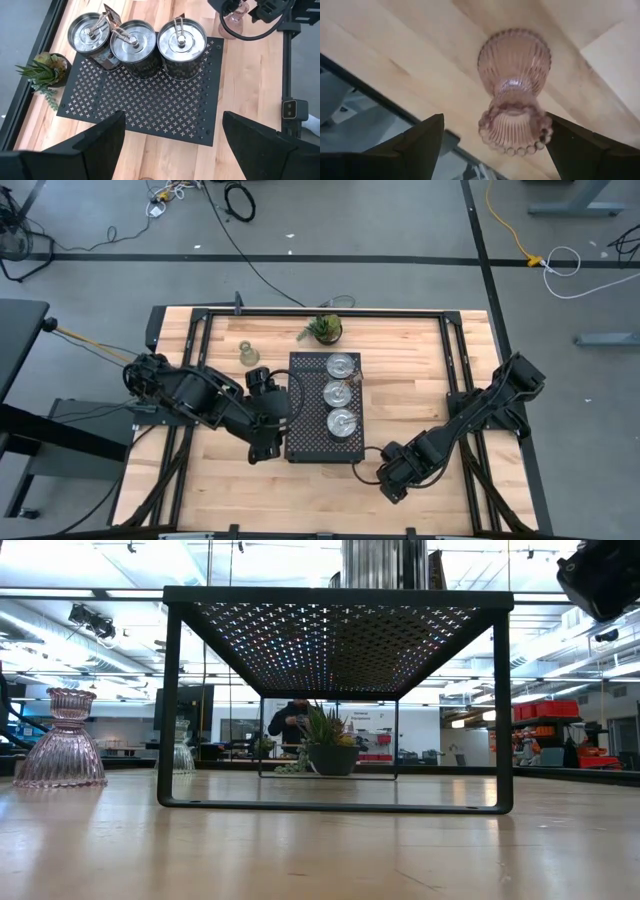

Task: Pick & Place candle stick holders
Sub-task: Put the right pink glass candle holder on the shelf

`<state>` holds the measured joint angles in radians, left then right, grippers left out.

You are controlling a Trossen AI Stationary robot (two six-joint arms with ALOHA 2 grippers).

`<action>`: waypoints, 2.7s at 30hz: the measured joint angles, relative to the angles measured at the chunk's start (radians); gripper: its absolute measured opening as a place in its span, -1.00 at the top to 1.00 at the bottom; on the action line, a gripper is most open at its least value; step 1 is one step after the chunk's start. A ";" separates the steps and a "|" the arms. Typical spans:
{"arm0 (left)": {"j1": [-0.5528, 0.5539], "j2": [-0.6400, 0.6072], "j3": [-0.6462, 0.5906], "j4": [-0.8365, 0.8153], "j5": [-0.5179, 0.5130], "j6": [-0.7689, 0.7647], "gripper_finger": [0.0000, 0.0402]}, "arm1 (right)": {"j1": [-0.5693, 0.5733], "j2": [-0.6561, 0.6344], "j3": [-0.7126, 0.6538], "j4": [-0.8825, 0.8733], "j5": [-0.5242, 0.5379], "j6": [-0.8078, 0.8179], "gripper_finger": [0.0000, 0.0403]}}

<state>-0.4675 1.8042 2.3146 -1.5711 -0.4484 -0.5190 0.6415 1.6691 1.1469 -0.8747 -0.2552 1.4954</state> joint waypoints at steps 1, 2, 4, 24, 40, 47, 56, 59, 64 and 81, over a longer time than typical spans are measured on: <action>0.000 0.000 0.000 0.000 0.000 0.000 -0.67 | 0.000 0.000 0.000 -0.003 0.013 0.001 -0.62; 0.000 0.000 0.000 0.000 0.000 0.000 -0.67 | 0.000 0.000 0.000 -0.006 0.024 0.001 -0.62; 0.000 0.000 0.000 0.000 0.000 0.000 -0.67 | 0.000 0.000 0.000 -0.009 0.037 -0.003 -0.62; 0.000 0.000 0.000 0.000 0.000 0.007 -0.67 | 0.000 0.000 0.000 -0.043 0.034 0.014 0.20; 0.000 0.000 0.000 0.000 -0.003 0.008 -0.67 | -0.012 -0.074 0.000 -0.084 0.028 0.019 0.20; 0.000 0.001 0.000 0.000 0.000 0.011 -0.67 | -0.039 -0.223 0.000 -0.161 0.038 0.015 0.20; 0.000 0.001 0.000 0.000 0.014 0.018 -0.67 | -0.086 -0.485 0.000 -0.190 0.111 0.049 0.20; 0.006 0.001 0.000 0.001 0.009 0.013 -0.67 | -0.104 -0.562 0.000 -0.143 0.184 0.057 0.20; 0.023 0.001 0.000 0.001 0.000 0.012 -0.67 | -0.157 -0.655 0.000 0.039 0.288 -0.012 0.20; 0.085 0.001 0.000 0.001 0.000 0.007 -0.67 | -0.441 -0.670 0.000 0.484 0.233 -0.338 0.20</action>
<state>-0.3824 1.8053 2.3146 -1.5700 -0.4480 -0.5117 0.2009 0.9993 1.1473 -0.3905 -0.0220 1.1576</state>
